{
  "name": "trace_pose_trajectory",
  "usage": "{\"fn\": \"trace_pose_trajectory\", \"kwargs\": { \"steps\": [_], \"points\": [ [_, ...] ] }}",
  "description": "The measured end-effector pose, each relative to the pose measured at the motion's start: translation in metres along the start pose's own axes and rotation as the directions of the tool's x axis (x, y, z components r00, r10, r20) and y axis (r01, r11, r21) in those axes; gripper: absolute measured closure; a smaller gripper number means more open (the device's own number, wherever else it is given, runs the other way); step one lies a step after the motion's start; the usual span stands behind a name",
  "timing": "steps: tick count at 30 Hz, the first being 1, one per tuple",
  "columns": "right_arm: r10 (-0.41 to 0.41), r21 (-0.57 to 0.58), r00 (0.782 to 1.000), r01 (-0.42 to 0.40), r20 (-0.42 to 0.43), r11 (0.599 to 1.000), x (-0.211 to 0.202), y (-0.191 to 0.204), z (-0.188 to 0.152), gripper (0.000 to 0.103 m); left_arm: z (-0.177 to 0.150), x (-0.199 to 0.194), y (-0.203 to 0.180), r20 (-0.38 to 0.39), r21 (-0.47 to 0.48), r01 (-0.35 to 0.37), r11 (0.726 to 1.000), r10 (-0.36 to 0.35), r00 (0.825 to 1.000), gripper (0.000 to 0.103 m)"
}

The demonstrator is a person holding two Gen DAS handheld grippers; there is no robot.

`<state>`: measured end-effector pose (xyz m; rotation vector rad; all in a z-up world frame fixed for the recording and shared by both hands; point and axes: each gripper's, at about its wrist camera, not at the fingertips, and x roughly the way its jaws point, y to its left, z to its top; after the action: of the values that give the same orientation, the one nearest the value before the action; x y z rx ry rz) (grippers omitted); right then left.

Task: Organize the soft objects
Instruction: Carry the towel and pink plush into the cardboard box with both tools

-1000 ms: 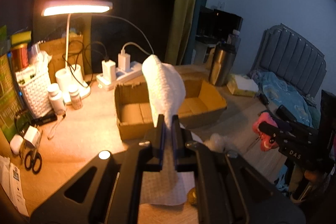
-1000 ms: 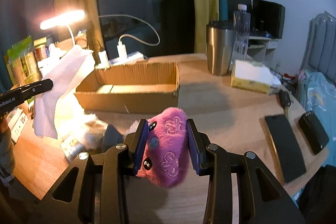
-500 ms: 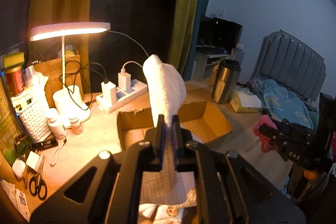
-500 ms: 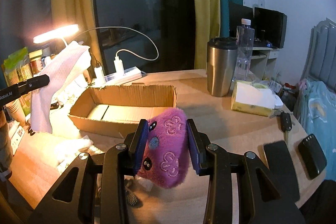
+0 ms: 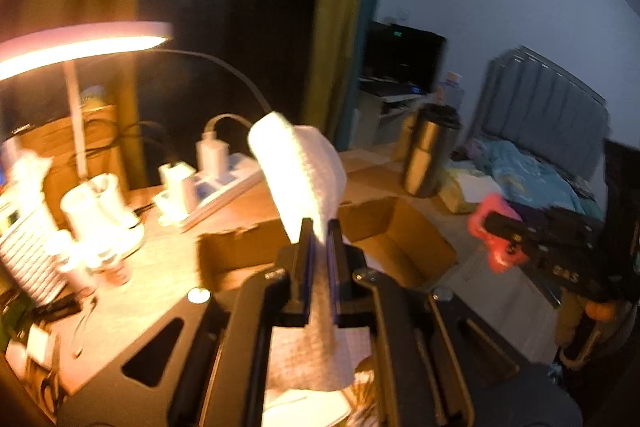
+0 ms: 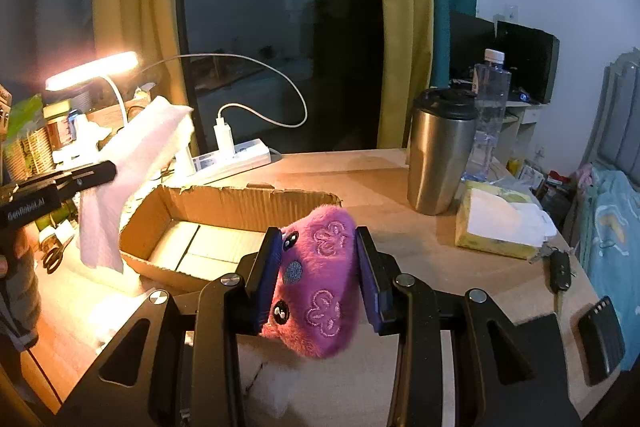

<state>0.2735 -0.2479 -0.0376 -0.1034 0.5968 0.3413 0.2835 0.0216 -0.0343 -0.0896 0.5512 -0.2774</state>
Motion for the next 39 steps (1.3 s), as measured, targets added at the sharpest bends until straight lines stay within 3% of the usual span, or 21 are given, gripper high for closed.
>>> {"fn": "trace_pose_trajectory", "kwargs": {
  "steps": [6,10,16,22,30,36,39],
  "points": [
    [0.006,0.009,1.000,-0.006,-0.004,1.000,0.019,-0.002,0.008,0.064,0.001,0.035,-0.026,-0.054,0.098,0.090,0.991,-0.085,0.995,0.097],
    [0.004,0.017,1.000,-0.004,-0.008,1.000,0.027,-0.007,0.011,0.064,-0.006,0.061,-0.037,-0.139,0.157,0.140,0.978,-0.118,0.983,0.097],
    [0.013,0.021,1.000,-0.012,-0.025,1.000,0.044,-0.010,0.013,0.064,-0.021,0.091,-0.026,-0.255,0.146,0.118,0.982,-0.078,0.964,0.097],
    [0.038,0.019,0.998,-0.037,-0.052,0.999,0.063,-0.006,0.013,0.064,-0.033,0.117,-0.001,-0.371,0.062,0.005,0.998,0.018,0.929,0.095],
    [0.069,0.011,0.992,-0.068,-0.104,0.998,0.086,0.001,0.009,0.064,-0.030,0.096,0.007,-0.307,0.046,-0.153,0.987,0.159,0.938,0.094],
    [0.098,0.004,0.986,-0.098,-0.138,0.995,0.103,0.012,0.005,0.064,-0.034,0.099,0.028,-0.305,0.069,-0.292,0.954,0.299,0.904,0.093],
    [0.089,0.000,0.984,-0.090,-0.154,0.996,0.110,0.014,0.002,0.064,-0.035,0.094,0.034,-0.291,0.059,-0.330,0.942,0.332,0.897,0.085]
  ]
}}
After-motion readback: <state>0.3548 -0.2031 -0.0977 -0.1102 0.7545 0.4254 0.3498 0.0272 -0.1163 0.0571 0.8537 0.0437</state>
